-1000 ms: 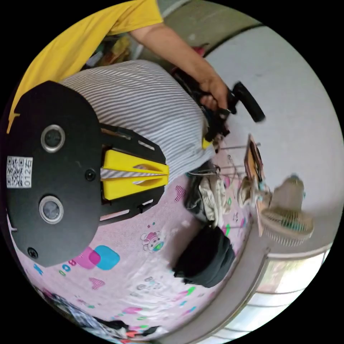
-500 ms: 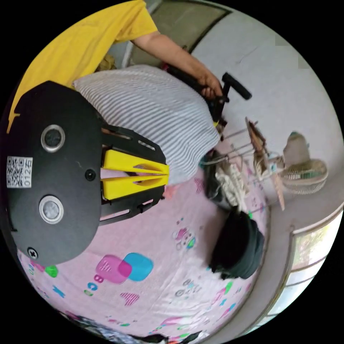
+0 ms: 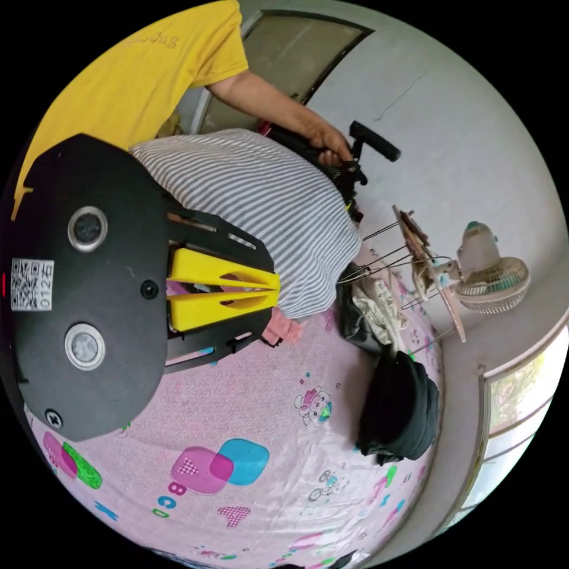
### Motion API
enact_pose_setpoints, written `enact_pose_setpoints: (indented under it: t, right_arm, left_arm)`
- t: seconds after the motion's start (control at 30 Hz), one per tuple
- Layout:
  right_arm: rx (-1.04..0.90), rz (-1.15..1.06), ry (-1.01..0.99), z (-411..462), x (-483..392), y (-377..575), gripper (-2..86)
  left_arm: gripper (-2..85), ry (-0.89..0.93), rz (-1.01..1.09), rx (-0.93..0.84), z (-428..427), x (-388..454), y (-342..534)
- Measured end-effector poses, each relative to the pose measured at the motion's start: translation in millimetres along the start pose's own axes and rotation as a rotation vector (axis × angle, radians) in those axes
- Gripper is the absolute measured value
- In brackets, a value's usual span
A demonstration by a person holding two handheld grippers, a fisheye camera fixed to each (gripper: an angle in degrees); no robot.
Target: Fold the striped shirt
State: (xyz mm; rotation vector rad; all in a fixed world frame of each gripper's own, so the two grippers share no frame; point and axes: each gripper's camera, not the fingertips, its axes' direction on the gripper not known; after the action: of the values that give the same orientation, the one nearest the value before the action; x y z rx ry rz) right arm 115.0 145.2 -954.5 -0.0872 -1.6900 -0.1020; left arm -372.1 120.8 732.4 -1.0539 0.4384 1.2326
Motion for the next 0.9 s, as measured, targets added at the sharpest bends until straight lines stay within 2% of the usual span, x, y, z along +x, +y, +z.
enact_pose_setpoints:
  t: [0.1, 0.17, 0.23, 0.3, 0.43, 0.53, 0.63, 0.73, 0.9]
  right_arm:
    - [0.109, 0.046, -0.052, -23.6, 10.0, 9.9, 0.5]
    - [0.093, 0.096, -0.047, -33.9, 22.3, 18.2, 0.6]
    - [0.117, 0.111, -0.134, -42.0, 25.9, 26.9, 0.6]
    - [0.143, 0.089, -0.199, -46.5, 18.7, 33.0, 0.6]
    - [0.1, -0.071, -0.277, -30.3, -29.4, 35.6, 0.6]
    - [-0.001, -0.249, -0.248, -3.8, -71.5, 37.7, 0.5]
    - [-0.155, -0.328, -0.126, 35.5, -92.0, 39.1, 0.2]
    - [-0.17, -0.326, -0.134, 44.5, -92.1, 38.9, 0.2]
    - [-0.145, -0.309, -0.088, 34.8, -100.0, 51.4, 0.5]
  left_arm:
    - [0.5, 0.052, -0.072, 0.101, -23.8, -11.5, 23.0]
    - [0.5, 0.016, -0.056, 0.129, -45.0, -2.5, 38.4]
    - [0.5, -0.036, -0.013, 0.153, -64.5, 13.9, 56.5]
    - [0.5, -0.075, -0.007, 0.156, -78.4, 25.5, 83.8]
    - [0.5, -0.013, -0.067, 0.157, -80.8, 16.7, 126.8]
    - [0.5, 0.025, -0.126, 0.2, -85.5, 2.7, 159.5]
    - [0.5, 0.081, -0.157, 0.239, -90.6, -17.2, 178.4]
    - [0.5, 0.118, -0.201, 0.274, -103.5, -33.7, 194.7]
    - [0.4, 0.005, -0.193, 0.316, -153.7, -13.8, 251.7]
